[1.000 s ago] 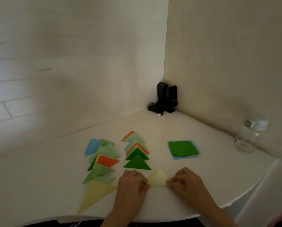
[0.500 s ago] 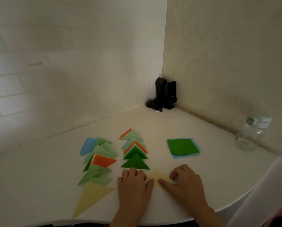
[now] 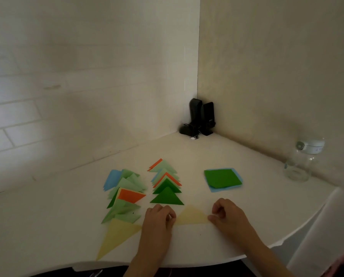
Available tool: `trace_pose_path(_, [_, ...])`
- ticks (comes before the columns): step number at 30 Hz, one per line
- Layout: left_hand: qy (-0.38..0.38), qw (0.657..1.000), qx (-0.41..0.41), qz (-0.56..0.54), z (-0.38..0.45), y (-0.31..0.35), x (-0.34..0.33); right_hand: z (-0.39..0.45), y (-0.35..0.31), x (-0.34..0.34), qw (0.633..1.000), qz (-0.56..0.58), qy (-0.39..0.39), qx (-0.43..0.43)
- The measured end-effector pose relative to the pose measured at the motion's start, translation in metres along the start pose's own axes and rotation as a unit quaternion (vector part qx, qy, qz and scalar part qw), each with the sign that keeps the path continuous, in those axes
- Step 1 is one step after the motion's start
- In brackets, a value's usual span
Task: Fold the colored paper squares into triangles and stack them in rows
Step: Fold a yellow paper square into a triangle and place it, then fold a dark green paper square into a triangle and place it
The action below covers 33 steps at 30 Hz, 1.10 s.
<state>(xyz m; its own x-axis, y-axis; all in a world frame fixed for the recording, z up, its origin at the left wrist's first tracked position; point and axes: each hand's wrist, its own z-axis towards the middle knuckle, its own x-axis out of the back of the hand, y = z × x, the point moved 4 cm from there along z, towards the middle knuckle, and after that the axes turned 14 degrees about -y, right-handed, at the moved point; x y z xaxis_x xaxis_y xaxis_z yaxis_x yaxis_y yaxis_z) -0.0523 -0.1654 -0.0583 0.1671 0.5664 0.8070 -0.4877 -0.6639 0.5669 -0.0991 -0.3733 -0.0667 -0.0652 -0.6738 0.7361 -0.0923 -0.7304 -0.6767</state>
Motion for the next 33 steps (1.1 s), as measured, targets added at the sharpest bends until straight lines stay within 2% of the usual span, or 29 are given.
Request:
trace_pose_path(6, [-0.022,0.999,0.006,0.048,0.001,0.028,-0.01,0.0,-0.004,-0.004,1.0,-0.016,0.014,0.005])
trace_pose_path(9, [-0.033,0.996,0.035,0.073,0.006,0.035,-0.012,-0.001,-0.005,-0.003,1.0,-0.021,0.012,0.012])
trace_pose_path(16, [-0.061,0.994,0.073,-0.057,0.017,0.029,-0.015,-0.002,-0.004,-0.004,0.999,-0.023,0.025,0.025])
trace_pose_path(18, [-0.058,0.993,0.057,-0.084,0.017,0.027,-0.014,-0.002,-0.003,-0.003,0.999,-0.008,0.025,0.028])
trace_pose_path(22, [-0.018,0.997,0.001,-0.073,0.018,0.016,-0.007,0.006,-0.005,0.009,0.999,-0.004,0.01,0.045])
trace_pose_path(26, [0.029,0.997,-0.006,-0.068,0.023,-0.008,0.01,0.02,-0.002,0.03,0.986,-0.074,0.132,0.065])
trace_pose_path(28, [0.039,0.997,0.0,-0.065,0.027,-0.021,0.018,0.031,0.007,0.036,0.978,-0.108,0.168,0.06])
trace_pose_path(33, [0.034,0.999,0.004,-0.033,0.036,-0.035,0.022,0.056,0.021,0.041,0.983,-0.118,0.136,-0.027])
